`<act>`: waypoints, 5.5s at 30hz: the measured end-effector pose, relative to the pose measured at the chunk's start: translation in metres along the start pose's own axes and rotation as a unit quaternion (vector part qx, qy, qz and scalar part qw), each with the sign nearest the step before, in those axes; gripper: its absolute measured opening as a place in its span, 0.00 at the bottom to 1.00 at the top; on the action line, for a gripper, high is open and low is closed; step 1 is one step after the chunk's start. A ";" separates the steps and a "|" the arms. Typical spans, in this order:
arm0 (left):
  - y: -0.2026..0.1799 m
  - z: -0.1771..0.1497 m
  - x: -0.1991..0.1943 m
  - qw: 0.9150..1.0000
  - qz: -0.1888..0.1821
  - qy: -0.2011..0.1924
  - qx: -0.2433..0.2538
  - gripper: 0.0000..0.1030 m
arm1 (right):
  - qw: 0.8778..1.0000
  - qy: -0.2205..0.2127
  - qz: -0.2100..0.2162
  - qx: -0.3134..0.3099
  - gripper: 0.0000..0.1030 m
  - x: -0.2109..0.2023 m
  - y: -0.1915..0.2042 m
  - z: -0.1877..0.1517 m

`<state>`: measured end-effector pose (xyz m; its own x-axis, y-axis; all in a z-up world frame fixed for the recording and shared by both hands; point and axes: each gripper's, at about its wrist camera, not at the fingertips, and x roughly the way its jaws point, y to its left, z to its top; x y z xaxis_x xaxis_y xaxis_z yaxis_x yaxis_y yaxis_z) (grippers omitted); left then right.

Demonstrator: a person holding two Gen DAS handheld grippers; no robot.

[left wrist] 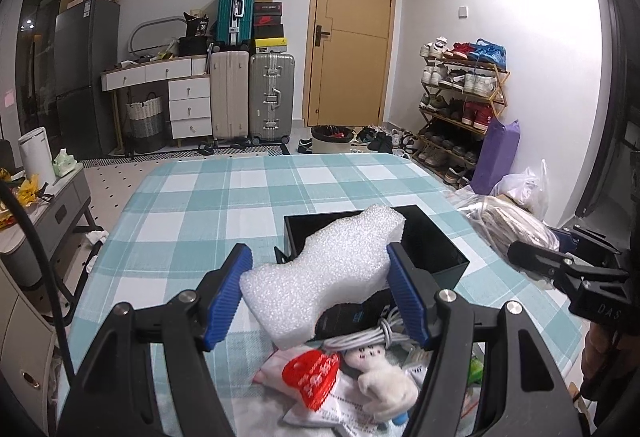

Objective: Organize soft objects
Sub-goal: 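Lower the foam block and rope bag into the black box and open both tools, then withdraw both tools from the box toward the remaining items, then grasp the green medicine sachet with the right tool while the left tool grasps the white plush toy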

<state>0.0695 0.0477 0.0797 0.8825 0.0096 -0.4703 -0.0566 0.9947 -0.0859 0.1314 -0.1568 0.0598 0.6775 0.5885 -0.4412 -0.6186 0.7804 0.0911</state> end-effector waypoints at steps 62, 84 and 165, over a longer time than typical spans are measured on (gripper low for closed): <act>-0.010 0.004 0.105 0.997 0.040 0.062 0.010 0.66 | 0.988 0.141 -0.005 -0.064 0.44 0.124 0.000 0.025; -0.010 0.002 0.082 0.997 -0.029 0.069 0.004 1.00 | 0.996 0.075 -0.045 -0.035 0.97 0.085 -0.005 0.018; 0.007 -0.072 0.013 0.994 0.001 0.108 0.004 1.00 | 0.987 0.160 0.006 -0.032 0.90 0.074 0.053 -0.091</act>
<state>0.0471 0.0478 0.0094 0.7618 -0.0096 -0.6478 -0.0541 0.9955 -0.0783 0.1132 -0.0912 -0.0495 0.5163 0.4931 -0.7002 -0.6571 0.7525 0.0454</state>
